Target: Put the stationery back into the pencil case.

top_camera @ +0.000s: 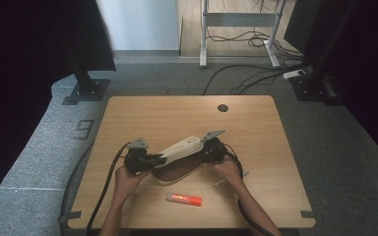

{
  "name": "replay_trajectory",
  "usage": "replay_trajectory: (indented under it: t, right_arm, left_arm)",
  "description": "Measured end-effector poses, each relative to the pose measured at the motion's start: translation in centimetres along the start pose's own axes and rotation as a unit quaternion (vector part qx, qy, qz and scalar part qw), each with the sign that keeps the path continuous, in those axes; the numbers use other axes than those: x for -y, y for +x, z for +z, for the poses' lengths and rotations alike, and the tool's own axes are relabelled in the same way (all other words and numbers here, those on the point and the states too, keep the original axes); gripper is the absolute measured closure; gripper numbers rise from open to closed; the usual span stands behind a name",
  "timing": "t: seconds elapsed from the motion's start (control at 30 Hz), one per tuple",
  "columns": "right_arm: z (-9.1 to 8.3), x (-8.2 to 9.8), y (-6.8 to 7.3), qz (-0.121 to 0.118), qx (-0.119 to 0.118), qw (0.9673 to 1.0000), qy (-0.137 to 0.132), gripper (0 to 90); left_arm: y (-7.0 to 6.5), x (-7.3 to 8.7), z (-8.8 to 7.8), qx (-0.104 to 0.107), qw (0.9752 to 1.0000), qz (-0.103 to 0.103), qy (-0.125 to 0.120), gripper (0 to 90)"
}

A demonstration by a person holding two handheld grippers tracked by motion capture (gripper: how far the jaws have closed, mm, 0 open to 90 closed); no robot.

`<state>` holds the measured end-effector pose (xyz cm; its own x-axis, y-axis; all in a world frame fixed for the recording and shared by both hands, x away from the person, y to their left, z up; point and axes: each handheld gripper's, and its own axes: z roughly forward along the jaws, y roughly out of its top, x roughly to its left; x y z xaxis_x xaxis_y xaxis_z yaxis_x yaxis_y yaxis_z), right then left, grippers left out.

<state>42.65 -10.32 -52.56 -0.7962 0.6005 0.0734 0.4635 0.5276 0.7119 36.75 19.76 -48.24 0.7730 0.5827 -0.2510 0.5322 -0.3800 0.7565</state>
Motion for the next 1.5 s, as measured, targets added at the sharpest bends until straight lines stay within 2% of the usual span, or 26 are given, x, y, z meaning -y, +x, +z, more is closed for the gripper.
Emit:
replay_trajectory:
  t: [0.17,0.33,0.47,0.73,0.87,1.17,1.27,1.5]
  right_arm:
    - [-1.1,0.3,0.1,-0.012,0.001,0.9999,0.002,46.7]
    - [-2.5,1.0,-0.1,-0.008,0.003,1.0,-0.001,37.3]
    - [-3.4,1.6,-0.3,-0.008,0.001,1.0,-0.005,34.6]
    - [-5.3,2.6,-0.7,-0.011,-0.003,0.9998,-0.013,33.9]
    - [-6.4,3.4,-0.9,-0.012,-0.003,0.9998,-0.014,37.6]
    - [-8.5,5.8,-1.7,-0.003,-0.001,1.0,-0.009,41.3]
    - [-9.4,7.0,-2.0,0.008,-0.002,0.9999,-0.01,42.1]
    - [-10.3,8.5,-2.4,0.016,-0.004,0.9998,-0.009,42.9]
  left_arm:
    - [0.1,0.1,0.0,0.001,1.0,0.001,0.002,75.1]
    - [0.1,0.1,0.0,0.001,1.0,0.002,0.002,75.0]
    - [0.1,0.1,0.0,0.002,1.0,0.001,0.002,75.0]
    - [0.1,0.1,0.0,0.003,1.0,0.0,0.002,75.2]
    - [0.1,0.1,0.0,0.001,1.0,0.002,0.001,75.3]
    - [0.0,0.1,0.0,0.0,1.0,0.003,0.001,75.2]
    - [-0.1,0.1,0.0,-0.001,1.0,0.004,0.001,75.1]
    - [-0.1,0.1,0.0,0.0,1.0,0.004,0.002,75.1]
